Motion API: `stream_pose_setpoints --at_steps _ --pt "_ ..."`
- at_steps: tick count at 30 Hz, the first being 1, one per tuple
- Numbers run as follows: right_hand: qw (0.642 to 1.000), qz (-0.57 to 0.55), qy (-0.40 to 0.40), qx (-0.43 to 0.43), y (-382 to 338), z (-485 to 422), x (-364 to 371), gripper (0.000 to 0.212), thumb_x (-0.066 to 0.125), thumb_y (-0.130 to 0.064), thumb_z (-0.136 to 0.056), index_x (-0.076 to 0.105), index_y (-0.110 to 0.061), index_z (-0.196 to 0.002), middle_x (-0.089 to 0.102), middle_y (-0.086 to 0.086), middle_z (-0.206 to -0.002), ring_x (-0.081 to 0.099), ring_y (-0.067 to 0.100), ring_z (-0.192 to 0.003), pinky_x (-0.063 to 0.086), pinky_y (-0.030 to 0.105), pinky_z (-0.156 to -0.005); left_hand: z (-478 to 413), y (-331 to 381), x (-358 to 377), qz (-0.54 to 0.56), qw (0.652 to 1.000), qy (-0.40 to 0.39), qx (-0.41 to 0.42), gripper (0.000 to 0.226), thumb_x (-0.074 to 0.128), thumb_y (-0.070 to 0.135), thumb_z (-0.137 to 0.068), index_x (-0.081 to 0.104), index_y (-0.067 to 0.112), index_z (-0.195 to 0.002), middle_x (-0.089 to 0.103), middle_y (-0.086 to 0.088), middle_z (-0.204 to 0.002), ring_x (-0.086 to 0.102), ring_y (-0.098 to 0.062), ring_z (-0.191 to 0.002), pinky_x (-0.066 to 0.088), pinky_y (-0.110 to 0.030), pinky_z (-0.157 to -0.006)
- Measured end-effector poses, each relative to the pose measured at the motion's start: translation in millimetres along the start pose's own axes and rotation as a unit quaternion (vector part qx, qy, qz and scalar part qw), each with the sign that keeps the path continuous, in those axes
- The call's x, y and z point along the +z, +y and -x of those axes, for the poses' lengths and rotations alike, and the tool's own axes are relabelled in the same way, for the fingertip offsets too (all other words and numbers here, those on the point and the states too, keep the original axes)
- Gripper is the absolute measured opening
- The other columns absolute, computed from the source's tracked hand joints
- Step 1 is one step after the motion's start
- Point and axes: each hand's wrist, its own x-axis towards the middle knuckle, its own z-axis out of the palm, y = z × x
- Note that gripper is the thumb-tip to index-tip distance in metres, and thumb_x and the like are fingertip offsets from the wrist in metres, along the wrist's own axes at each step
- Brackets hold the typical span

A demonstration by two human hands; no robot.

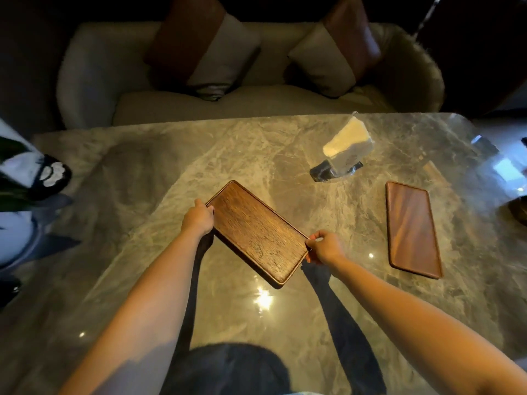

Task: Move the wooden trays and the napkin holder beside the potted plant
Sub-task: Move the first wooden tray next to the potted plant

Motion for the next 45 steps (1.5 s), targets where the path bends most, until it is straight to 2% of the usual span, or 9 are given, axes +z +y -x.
stream_pose_setpoints --at_steps 15,19,22,30,32,34,37,42,45 --pt "0.963 0.174 -0.132 -0.156 -112 0 137 0.031 0.049 -0.003 -0.089 0.047 -0.014 -0.060 0.052 0.010 -0.059 0.049 0.022 -0.053 0.041 0.030 -0.051 48 -160 -83 0.195 0.951 0.127 -0.203 0.041 0.032 0.020 -0.099 0.033 -0.003 -0.132 0.045 -0.028 -0.135 0.044 -0.042 -0.124 0.038 -0.047 -0.101" --pt "0.926 0.256 -0.158 -0.228 -149 1 177 0.007 0.053 -0.013 -0.092 0.055 -0.010 -0.086 0.058 0.014 -0.071 0.054 0.025 -0.065 0.045 0.034 -0.061 66 -193 -82 0.248 0.924 0.143 -0.253 0.047 0.031 0.020 -0.099 0.027 -0.007 -0.138 0.040 -0.029 -0.140 0.042 -0.041 -0.127 0.035 -0.044 -0.104" --pt "0.892 0.312 -0.168 -0.281 -174 1 208 0.023 0.053 -0.015 -0.092 0.060 -0.001 -0.109 0.065 0.025 -0.097 0.058 0.029 -0.086 0.045 0.035 -0.072 77 -214 -81 0.275 0.912 0.143 -0.270 0.041 0.030 0.022 -0.099 0.039 -0.004 -0.130 0.050 -0.028 -0.130 0.049 -0.041 -0.119 0.039 -0.043 -0.099" --pt "0.813 0.424 -0.204 -0.342 -232 3 297 0.033 0.046 -0.027 -0.095 0.061 -0.003 -0.111 0.063 0.025 -0.118 0.058 0.038 -0.110 0.047 0.039 -0.087 95 -248 -76 0.355 0.857 0.197 -0.317 0.027 0.038 0.011 -0.096 0.043 -0.006 -0.117 0.056 -0.032 -0.119 0.055 -0.040 -0.111 0.044 -0.043 -0.091" --pt "0.810 0.420 -0.212 -0.351 -243 4 317 0.034 0.047 -0.028 -0.094 0.059 -0.004 -0.115 0.061 0.025 -0.121 0.056 0.039 -0.113 0.046 0.039 -0.089 94 -254 -71 0.392 0.839 0.192 -0.324 0.019 0.040 0.008 -0.095 0.044 -0.004 -0.110 0.059 -0.033 -0.110 0.059 -0.041 -0.101 0.049 -0.043 -0.086" --pt "0.804 0.423 -0.224 -0.354 -252 6 337 0.038 0.048 -0.030 -0.094 0.054 -0.005 -0.121 0.057 0.025 -0.126 0.053 0.039 -0.117 0.044 0.040 -0.094 93 -258 -68 0.430 0.820 0.191 -0.325 0.008 0.040 0.003 -0.094 0.045 0.007 -0.090 0.060 -0.025 -0.086 0.059 -0.032 -0.070 0.051 -0.029 -0.060" --pt "0.793 0.434 -0.227 -0.363 -262 9 365 0.042 0.047 -0.032 -0.093 0.050 -0.006 -0.126 0.054 0.026 -0.130 0.049 0.040 -0.121 0.041 0.043 -0.100 91 -263 -64 0.448 0.819 0.169 -0.317 0.025 0.035 0.006 -0.097 0.037 0.016 -0.075 0.052 -0.008 -0.063 0.049 -0.015 -0.046 0.039 -0.014 -0.033" --pt "0.763 0.470 -0.224 -0.384 -270 12 400 0.041 0.044 -0.030 -0.093 0.049 -0.008 -0.127 0.052 0.026 -0.132 0.046 0.041 -0.124 0.037 0.049 -0.107 87 -267 -61 0.471 0.814 0.127 -0.315 0.009 0.034 0.008 -0.098 0.042 0.007 -0.095 0.053 -0.008 -0.058 0.046 0.002 -0.025 0.033 -0.008 -0.030" --pt "0.748 0.485 -0.236 -0.386 -271 6 417 0.043 0.042 -0.025 -0.094 0.044 -0.005 -0.131 0.044 0.029 -0.137 0.041 0.044 -0.127 0.036 0.051 -0.107 82 -270 -62 0.467 0.815 0.124 -0.321 0.022 0.032 0.008 -0.099 0.041 -0.002 -0.117 0.056 -0.014 -0.063 0.045 0.002 -0.023 0.031 -0.007 -0.028"
